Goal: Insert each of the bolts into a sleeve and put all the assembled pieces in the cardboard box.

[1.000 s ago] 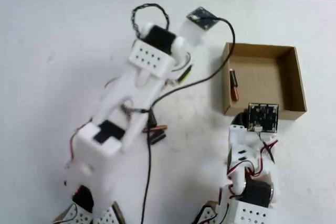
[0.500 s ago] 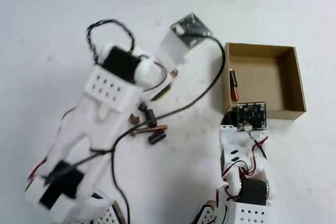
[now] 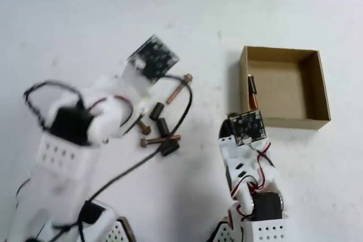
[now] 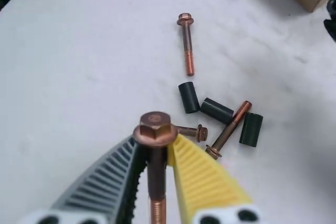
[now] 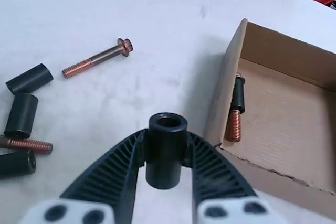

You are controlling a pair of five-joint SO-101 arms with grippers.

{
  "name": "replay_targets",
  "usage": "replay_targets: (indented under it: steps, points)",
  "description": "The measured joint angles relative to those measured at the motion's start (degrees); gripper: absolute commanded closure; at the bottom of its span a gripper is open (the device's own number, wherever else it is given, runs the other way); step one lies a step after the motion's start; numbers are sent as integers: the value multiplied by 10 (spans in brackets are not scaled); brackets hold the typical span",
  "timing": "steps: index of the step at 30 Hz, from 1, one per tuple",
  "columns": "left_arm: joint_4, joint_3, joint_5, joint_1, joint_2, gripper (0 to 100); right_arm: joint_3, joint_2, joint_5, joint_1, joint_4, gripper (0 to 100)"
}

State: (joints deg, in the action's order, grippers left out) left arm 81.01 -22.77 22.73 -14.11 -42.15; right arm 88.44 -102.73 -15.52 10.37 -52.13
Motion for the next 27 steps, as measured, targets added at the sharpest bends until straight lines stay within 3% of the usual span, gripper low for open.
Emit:
replay_targets:
  steps: [14,22,27]
  points:
    - [-112,-279,0,62,-355,980,0,0,-2,160,8,981]
    - [-108,-285,-4,95,-382,979,0,0,-2,222,100,981]
    - [-117,-285,-101,102,-382,979,28,0,12,272,200,981]
